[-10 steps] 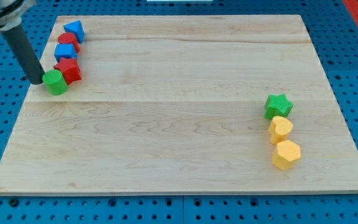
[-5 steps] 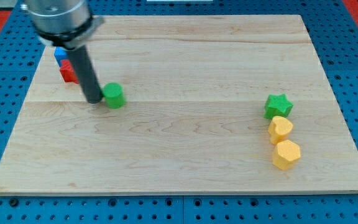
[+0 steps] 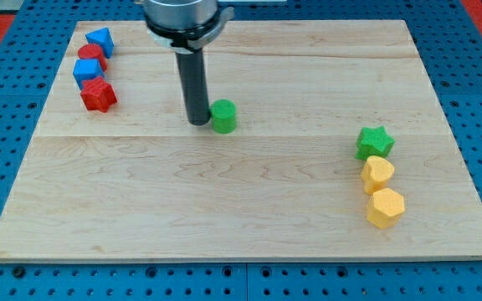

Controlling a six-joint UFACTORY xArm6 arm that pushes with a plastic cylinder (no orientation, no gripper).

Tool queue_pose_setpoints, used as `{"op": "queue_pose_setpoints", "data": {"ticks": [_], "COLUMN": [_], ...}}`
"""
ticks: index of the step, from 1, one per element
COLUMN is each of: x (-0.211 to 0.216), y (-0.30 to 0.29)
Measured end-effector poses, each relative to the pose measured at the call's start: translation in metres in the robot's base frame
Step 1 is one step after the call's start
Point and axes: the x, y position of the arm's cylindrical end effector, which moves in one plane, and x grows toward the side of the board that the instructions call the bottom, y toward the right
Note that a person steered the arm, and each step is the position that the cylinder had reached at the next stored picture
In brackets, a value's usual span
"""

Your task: Slide the green circle towards the center right

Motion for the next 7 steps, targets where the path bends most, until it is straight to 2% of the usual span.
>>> {"op": "queue_pose_setpoints", "data": {"ticks": [3, 4, 5, 7], "x": [-0.009, -0.005, 0.014, -0.005], "y": [0.098, 0.116, 0.103, 0.144]}}
